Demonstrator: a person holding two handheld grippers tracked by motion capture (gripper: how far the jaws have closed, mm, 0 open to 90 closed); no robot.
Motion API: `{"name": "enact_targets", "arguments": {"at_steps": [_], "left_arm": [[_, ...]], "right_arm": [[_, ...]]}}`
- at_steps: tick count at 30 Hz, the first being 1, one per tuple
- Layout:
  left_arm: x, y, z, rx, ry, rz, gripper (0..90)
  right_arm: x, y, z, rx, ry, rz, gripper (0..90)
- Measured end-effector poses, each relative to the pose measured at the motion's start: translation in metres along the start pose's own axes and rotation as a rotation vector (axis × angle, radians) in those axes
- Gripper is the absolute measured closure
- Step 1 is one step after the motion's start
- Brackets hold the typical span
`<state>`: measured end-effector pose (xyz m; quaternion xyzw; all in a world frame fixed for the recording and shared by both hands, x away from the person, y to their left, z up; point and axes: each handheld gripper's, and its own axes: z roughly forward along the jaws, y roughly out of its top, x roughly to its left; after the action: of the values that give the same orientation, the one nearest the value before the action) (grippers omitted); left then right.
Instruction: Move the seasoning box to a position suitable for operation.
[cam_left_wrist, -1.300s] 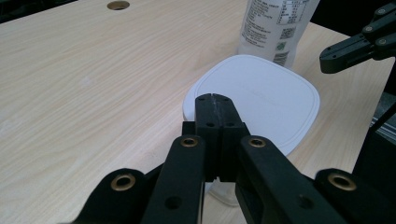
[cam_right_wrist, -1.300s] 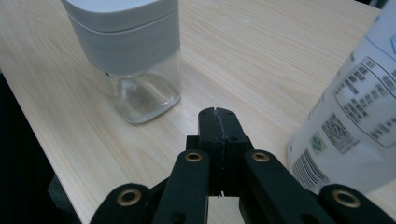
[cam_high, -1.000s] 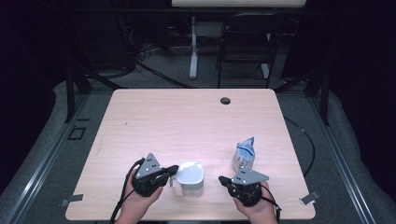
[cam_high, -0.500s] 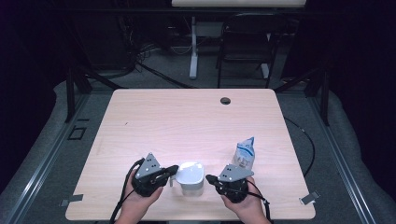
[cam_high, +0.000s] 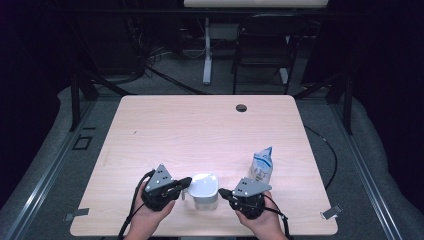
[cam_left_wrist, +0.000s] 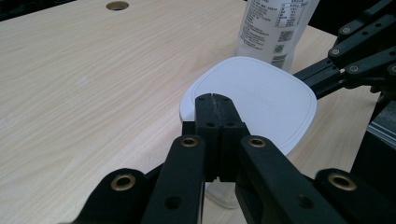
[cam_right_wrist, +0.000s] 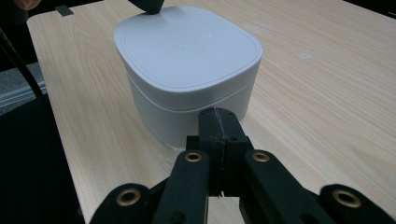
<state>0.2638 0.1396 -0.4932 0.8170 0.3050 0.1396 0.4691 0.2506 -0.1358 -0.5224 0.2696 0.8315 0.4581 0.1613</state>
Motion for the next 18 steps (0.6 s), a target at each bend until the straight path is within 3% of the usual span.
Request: {"name": "enact_targets", "arguments": {"at_steps": [18], "left_arm": [[0.0012,-0.0009,-0.0015,0.001,0.002,-0.003,90.0]], "right_arm": [[0.0024,0.0034,-0.003,-0.013,0.011,-0.012,90.0]]}}
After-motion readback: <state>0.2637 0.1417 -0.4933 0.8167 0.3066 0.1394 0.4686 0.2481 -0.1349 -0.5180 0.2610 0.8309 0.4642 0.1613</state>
